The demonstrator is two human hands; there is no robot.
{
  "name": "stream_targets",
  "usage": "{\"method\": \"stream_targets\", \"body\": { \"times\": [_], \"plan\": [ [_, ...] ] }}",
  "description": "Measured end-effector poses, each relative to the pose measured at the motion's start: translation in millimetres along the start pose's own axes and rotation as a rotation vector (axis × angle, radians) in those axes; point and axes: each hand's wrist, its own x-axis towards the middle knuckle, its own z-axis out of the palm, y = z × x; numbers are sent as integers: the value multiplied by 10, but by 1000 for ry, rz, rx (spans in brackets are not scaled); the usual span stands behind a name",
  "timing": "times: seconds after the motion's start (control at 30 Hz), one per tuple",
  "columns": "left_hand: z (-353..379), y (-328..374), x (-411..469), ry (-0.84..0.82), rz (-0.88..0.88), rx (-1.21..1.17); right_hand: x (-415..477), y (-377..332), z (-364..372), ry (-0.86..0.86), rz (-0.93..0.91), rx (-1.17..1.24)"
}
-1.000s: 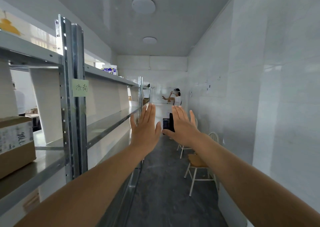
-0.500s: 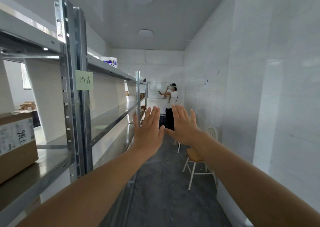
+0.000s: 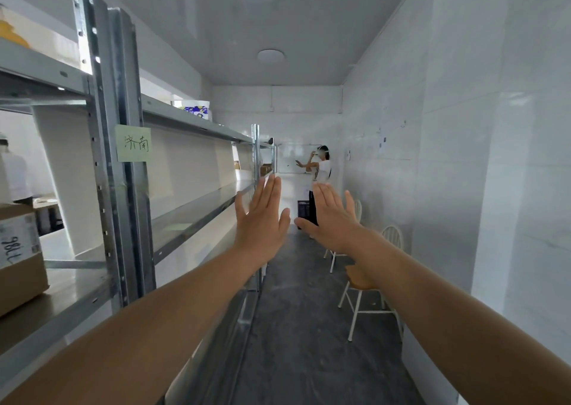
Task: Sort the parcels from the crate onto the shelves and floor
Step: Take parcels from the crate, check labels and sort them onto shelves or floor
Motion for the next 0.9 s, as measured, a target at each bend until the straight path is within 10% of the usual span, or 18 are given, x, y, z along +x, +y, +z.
{"method": "stream_targets", "body": {
  "times": [0.9],
  "plan": [
    [1565, -7, -640, -312, -187, 157, 71, 700, 1690, -212, -34, 136]
  ]
}}
